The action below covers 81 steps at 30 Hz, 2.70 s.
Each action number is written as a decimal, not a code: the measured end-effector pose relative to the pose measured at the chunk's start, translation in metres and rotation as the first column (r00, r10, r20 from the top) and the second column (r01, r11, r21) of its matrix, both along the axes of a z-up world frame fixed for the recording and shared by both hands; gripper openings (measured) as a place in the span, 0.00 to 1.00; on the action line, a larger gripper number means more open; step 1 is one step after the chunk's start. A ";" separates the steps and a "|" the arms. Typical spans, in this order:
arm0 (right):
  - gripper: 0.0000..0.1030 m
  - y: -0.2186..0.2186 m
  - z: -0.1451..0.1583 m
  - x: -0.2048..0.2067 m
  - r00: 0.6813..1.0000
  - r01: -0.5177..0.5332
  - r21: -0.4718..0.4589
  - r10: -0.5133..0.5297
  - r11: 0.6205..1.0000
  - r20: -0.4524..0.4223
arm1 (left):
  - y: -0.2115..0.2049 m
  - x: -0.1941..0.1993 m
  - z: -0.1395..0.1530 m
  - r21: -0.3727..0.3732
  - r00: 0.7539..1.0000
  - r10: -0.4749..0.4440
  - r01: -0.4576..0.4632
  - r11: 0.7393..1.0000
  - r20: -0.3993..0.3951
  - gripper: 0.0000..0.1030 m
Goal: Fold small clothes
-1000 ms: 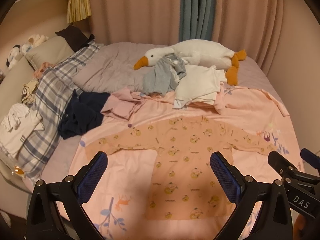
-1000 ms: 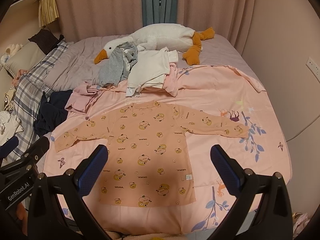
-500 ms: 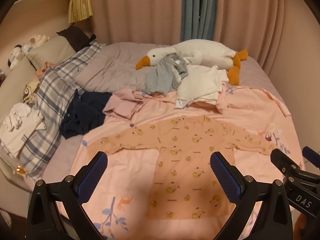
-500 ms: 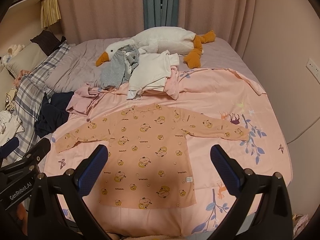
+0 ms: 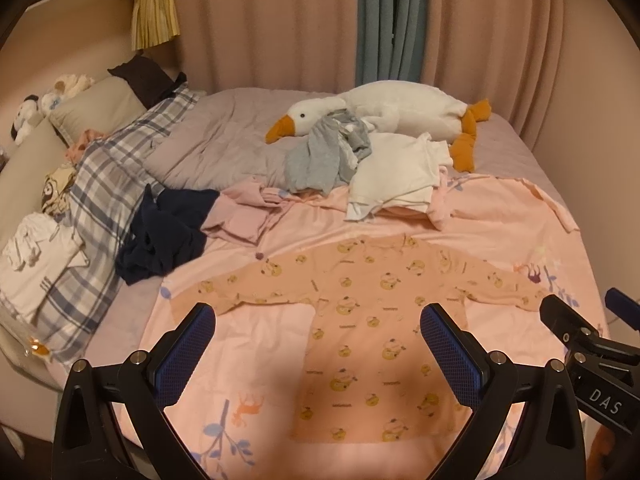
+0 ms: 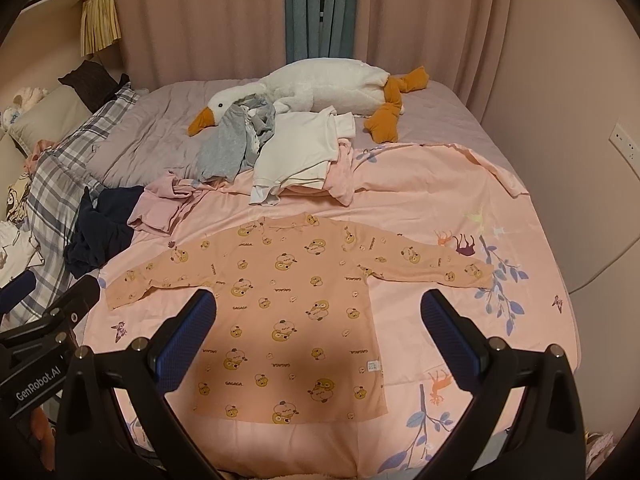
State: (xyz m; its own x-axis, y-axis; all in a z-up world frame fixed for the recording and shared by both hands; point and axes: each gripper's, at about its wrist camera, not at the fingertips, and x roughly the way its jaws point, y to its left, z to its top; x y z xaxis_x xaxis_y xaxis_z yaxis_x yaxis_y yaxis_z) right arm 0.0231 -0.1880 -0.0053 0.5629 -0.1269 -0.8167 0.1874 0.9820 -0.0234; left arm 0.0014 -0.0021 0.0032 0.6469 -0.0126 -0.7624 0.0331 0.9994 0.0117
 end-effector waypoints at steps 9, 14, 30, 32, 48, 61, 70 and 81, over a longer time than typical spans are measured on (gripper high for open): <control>1.00 0.003 -0.002 -0.004 1.000 0.003 -0.004 -0.003 1.000 -0.002 | -0.001 0.001 -0.001 0.004 1.000 0.000 0.000 1.000 -0.003 0.99; 1.00 0.002 -0.001 -0.004 1.000 0.004 -0.012 -0.004 1.000 0.001 | -0.001 0.002 -0.001 -0.001 1.000 0.005 -0.005 1.000 -0.008 0.99; 1.00 -0.003 -0.004 -0.008 1.000 0.018 -0.005 -0.019 1.000 -0.003 | -0.001 -0.004 -0.003 0.001 1.000 -0.006 0.006 1.000 -0.013 0.99; 1.00 -0.003 -0.004 -0.008 1.000 0.022 -0.008 -0.022 1.000 -0.003 | -0.001 -0.004 -0.003 0.003 1.000 -0.009 0.009 1.000 -0.013 0.99; 1.00 -0.003 -0.008 -0.012 1.000 0.022 -0.013 -0.022 1.000 -0.013 | -0.002 -0.004 -0.004 0.000 1.000 -0.017 0.017 1.000 -0.021 0.99; 1.00 -0.001 -0.009 -0.014 1.000 0.016 -0.024 -0.017 1.000 -0.025 | -0.012 -0.005 -0.008 -0.008 0.999 -0.028 0.028 1.000 -0.037 0.99; 1.00 -0.004 -0.011 -0.013 0.999 0.019 -0.019 -0.020 1.000 -0.039 | -0.013 -0.004 -0.009 -0.007 0.999 -0.032 0.032 0.999 -0.044 0.99; 1.00 0.002 -0.018 -0.004 0.998 0.005 -0.009 -0.005 1.000 -0.066 | -0.005 0.002 -0.016 -0.015 0.996 -0.024 0.023 1.000 -0.081 0.99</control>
